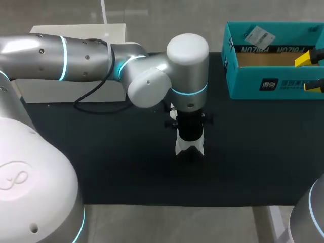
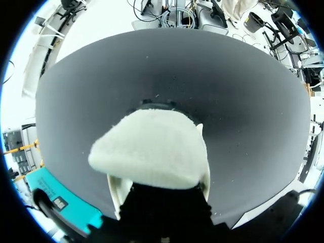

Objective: Take the shoe out of the shoebox, open the shoe tongue, remove and reinsert the insole, then place the shoe into the shoebox

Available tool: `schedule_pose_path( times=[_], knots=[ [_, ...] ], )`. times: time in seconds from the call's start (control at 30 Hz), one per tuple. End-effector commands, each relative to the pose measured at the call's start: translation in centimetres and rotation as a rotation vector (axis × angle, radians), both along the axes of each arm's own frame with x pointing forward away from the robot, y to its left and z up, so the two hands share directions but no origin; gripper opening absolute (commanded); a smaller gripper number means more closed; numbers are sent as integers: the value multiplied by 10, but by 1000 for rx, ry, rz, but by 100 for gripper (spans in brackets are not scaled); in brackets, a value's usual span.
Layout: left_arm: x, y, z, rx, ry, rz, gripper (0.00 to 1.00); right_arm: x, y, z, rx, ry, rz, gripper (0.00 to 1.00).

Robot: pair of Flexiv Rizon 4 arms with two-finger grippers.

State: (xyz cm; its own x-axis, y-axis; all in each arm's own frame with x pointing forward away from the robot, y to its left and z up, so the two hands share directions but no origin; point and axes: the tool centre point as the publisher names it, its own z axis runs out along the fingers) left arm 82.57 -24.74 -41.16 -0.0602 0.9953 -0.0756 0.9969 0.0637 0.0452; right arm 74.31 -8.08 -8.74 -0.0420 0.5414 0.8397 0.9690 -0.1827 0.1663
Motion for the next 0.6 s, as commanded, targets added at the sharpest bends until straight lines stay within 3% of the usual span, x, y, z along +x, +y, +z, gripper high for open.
schedule_pose_path(
  times=[0.03,0.37,0.47,0.6],
  knots=[
    [3,-8,-27,3,-1,-3,0,0,0,0,-2,2,0,100],
    [10,-12,25,-54,-48,19,0,0,0,0,-2,2,0,100],
    [10,-18,26,-58,-52,4,0,0,0,0,-2,2,0,100],
    [8,-23,13,-30,-37,8,0,0,0,0,-2,2,0,100]
  ],
)
